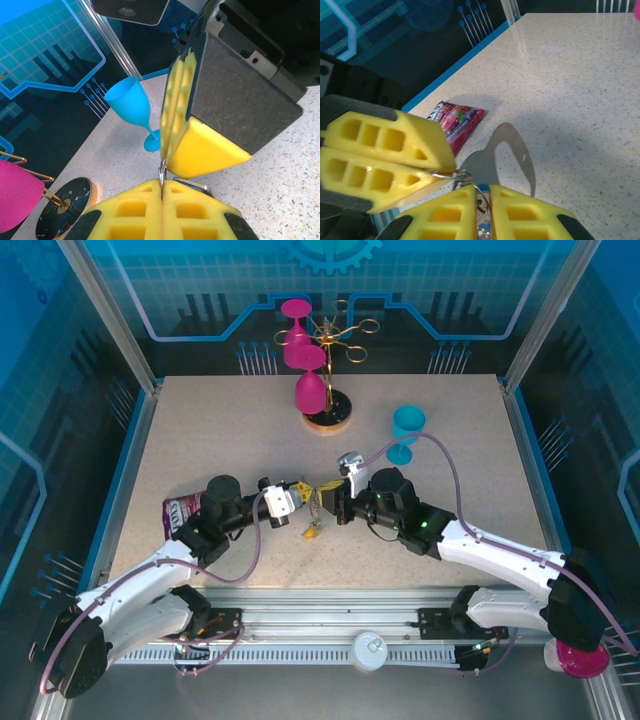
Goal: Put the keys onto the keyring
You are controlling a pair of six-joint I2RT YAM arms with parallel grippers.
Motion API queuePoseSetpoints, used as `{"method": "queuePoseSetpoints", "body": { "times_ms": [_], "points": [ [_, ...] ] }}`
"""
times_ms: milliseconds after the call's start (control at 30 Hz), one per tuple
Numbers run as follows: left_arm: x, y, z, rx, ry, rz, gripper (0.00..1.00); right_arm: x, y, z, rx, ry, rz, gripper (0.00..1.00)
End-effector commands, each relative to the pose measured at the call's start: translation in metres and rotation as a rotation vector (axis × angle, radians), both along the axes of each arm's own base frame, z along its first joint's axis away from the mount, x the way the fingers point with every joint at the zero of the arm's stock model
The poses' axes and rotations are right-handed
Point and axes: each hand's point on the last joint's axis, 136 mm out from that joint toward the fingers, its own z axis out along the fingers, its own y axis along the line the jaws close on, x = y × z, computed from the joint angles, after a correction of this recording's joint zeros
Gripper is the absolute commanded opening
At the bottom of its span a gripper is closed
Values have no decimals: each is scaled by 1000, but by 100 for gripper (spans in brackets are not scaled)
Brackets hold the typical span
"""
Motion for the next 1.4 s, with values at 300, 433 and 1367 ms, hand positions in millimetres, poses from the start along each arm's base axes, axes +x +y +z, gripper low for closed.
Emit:
{"method": "queuePoseSetpoints", "body": {
  "times_ms": [300,433,1367],
  "points": [
    [-11,-6,15,-83,2,-45,0,5,-18,19,-15,-59,-22,37],
    [-10,-6,21,-128,31,-41,0,-1,-33,27,-58,-122,41,40],
    [-16,-4,26,-361,344,-193,0,-27,-8,36,-116,-425,507,25]
  ]
}}
